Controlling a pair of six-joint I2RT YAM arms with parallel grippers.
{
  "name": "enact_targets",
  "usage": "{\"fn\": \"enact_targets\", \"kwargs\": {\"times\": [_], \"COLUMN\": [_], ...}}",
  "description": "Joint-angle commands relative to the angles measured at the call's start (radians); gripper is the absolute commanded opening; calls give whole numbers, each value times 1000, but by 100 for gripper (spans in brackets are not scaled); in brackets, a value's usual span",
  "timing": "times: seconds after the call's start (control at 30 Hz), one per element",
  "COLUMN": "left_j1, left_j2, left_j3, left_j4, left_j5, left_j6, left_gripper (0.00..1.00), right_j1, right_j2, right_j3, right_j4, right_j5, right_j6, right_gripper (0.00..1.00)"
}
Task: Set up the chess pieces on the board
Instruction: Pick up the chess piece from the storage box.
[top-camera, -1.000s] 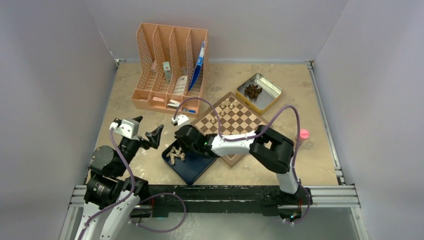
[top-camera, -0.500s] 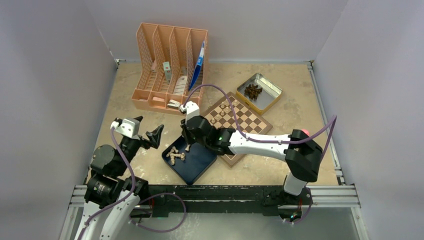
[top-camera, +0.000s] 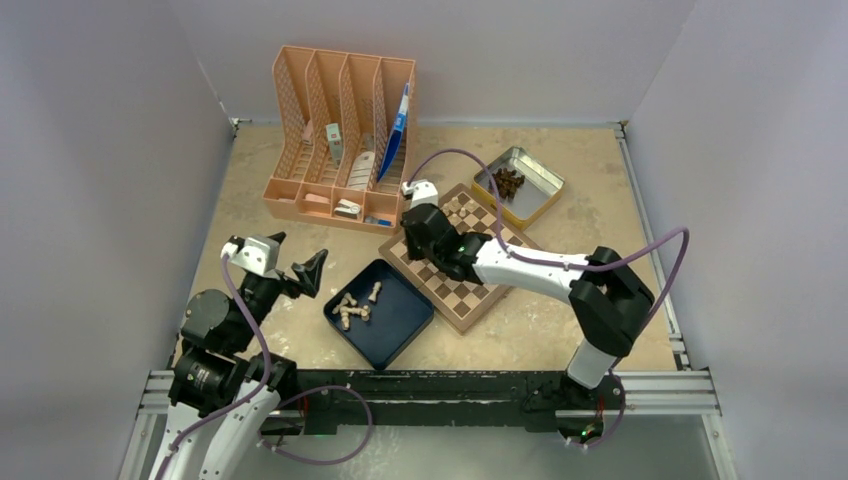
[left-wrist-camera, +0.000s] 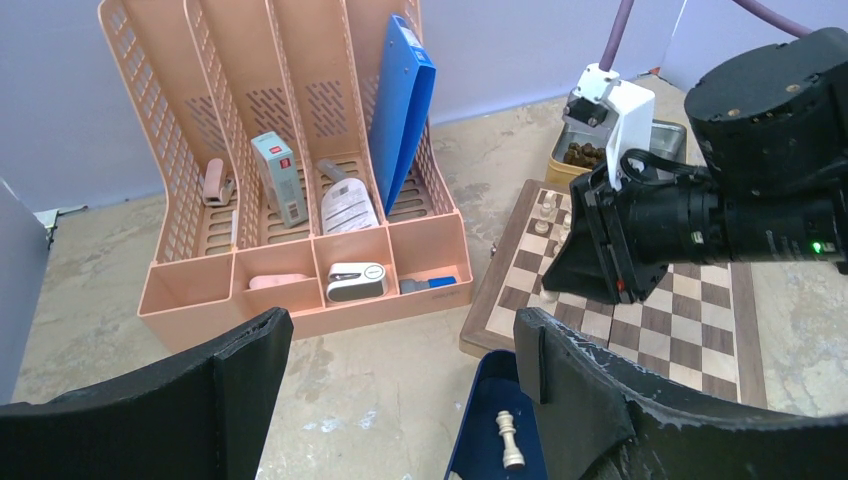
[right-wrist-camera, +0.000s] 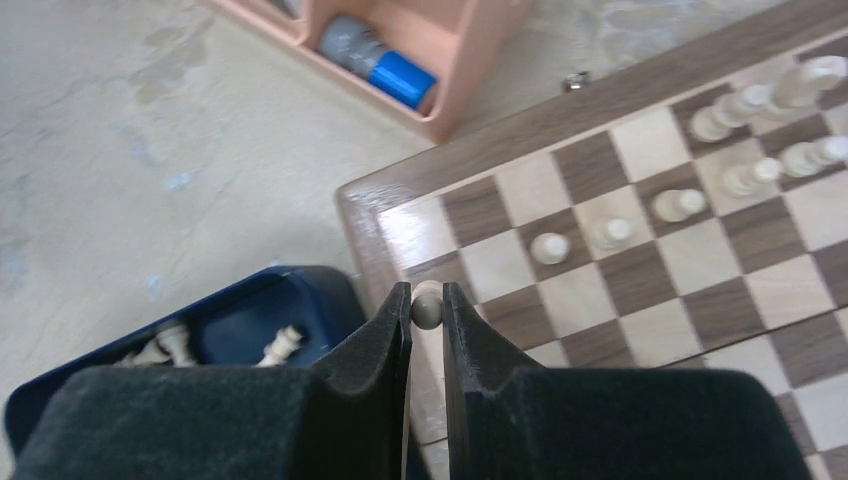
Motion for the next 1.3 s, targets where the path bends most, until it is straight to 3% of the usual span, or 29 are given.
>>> {"fn": "enact_targets", "kwargs": {"times": [0.0, 0.47, 0.97, 1.27], "left_j1": [1, 1, 2, 2], "left_j2": [-6, -6, -10, -12], "left_j3": [32, 32, 30, 30], "left_j4": [22, 23, 24, 23], "left_j5": [-2, -4, -1, -3], "left_j6": [-12, -10, -11, -12], "left_gripper": [82, 82, 82, 82], "right_j1": [-45, -85, -96, -96], "right_j2": [-26, 108, 139, 131], "right_j3": [-12, 22, 18, 19], "right_j4": [35, 57, 72, 63], "right_j5": [18, 41, 37, 21], "right_j6": [0, -4, -6, -4], "right_gripper": [16, 16, 17, 28]}}
